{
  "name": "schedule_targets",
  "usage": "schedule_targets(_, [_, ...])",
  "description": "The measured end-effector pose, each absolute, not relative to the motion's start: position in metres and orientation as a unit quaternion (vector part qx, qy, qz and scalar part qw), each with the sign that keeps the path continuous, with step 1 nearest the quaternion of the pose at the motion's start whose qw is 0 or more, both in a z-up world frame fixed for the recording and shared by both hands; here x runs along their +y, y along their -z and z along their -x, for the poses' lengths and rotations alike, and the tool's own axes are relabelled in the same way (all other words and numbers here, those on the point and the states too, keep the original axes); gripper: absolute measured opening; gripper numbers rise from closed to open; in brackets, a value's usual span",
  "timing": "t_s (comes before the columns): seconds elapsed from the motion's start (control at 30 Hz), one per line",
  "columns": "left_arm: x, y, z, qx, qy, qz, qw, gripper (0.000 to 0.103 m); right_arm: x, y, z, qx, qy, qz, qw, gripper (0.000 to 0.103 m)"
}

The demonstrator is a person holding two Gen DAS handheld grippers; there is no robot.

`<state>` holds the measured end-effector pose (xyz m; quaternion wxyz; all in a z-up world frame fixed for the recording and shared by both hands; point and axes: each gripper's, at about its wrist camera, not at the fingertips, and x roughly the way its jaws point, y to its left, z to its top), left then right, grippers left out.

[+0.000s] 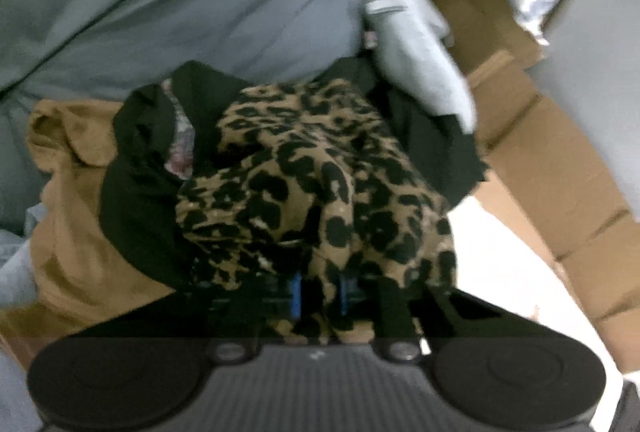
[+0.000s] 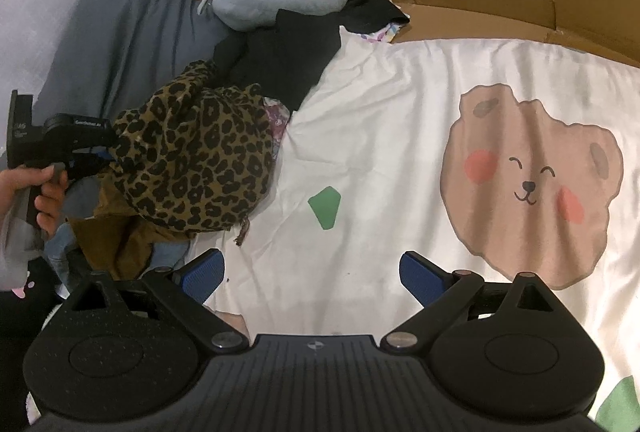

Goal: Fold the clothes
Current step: 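Grasp the leopard-print garment with the left tool while the right tool grasps it too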

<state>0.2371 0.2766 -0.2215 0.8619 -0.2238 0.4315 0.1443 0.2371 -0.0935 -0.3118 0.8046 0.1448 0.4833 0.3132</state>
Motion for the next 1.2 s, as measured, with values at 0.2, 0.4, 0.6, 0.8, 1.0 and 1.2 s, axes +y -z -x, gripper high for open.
schedule_targets(0.2, [0.247, 0.199, -0.221, 0.394, -0.08, 0.23, 0.886, 0.007, -0.095, 0.31, -0.237, 0.479, -0.32, -0.157, 0.802, 0.089])
schedule_targets(0.4, [0.205, 0.195, -0.213, 0.4, -0.01, 0.236, 0.886, 0.006, -0.086, 0.306, -0.23, 0.471, -0.344, -0.152, 0.798, 0.084])
schedule_targets(0.6, [0.165, 0.204, -0.212, 0.42, 0.052, 0.238, 0.875, 0.006, -0.065, 0.297, -0.218, 0.45, -0.379, -0.123, 0.799, 0.087])
schedule_targets(0.8, [0.139, 0.198, -0.205, 0.428, 0.098, 0.236, 0.867, 0.006, -0.044, 0.312, -0.211, 0.453, -0.392, -0.094, 0.795, 0.088])
schedule_targets(1.0, [0.12, 0.186, -0.2, 0.428, 0.135, 0.235, 0.862, 0.005, -0.03, 0.333, -0.2, 0.464, -0.394, -0.065, 0.791, 0.079])
schedule_targets(1.2, [0.114, 0.173, -0.187, 0.43, 0.156, 0.229, 0.859, 0.005, -0.049, 0.337, -0.186, 0.463, -0.407, -0.079, 0.783, 0.018])
